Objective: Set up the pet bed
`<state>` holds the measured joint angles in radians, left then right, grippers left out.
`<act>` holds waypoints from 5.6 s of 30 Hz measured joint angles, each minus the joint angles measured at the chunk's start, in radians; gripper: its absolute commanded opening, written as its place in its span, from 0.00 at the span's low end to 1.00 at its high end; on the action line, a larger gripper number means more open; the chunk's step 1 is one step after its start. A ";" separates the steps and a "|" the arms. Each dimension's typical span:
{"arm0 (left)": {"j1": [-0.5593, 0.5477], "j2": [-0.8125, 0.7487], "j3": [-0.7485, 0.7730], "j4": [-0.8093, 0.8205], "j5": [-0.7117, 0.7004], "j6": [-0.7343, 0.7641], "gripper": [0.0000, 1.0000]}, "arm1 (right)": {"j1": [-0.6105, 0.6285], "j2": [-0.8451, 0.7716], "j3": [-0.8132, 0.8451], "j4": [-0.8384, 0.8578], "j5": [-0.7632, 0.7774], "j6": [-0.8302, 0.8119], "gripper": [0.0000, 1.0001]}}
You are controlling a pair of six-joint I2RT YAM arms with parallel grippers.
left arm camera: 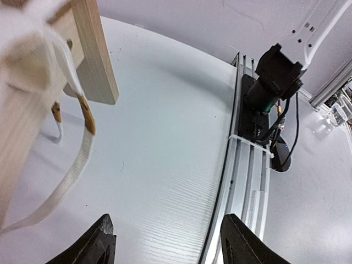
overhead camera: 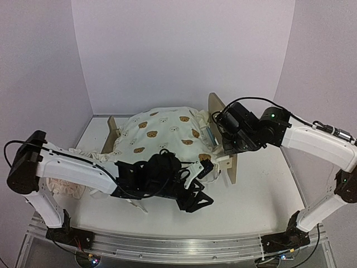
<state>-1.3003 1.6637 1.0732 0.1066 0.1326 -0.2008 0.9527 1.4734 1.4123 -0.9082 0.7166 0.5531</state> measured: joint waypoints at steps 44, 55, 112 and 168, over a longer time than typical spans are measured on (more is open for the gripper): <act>0.020 0.732 0.240 0.915 -0.475 0.258 0.44 | -0.005 0.011 0.065 -0.088 0.005 0.047 0.00; 0.018 0.829 0.346 1.015 -0.593 0.291 0.29 | -0.007 0.011 0.065 -0.088 0.026 0.050 0.00; -0.014 0.415 0.009 0.603 -0.181 -0.172 0.00 | 0.012 0.104 -0.057 0.080 0.099 0.208 0.00; -0.110 0.459 -0.018 0.397 0.049 -0.270 0.14 | -0.177 0.109 -0.353 0.462 0.053 0.098 0.66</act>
<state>-1.4101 2.1223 1.0550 0.5037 0.1819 -0.4710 0.7752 1.5826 1.0595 -0.4464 0.7698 0.6509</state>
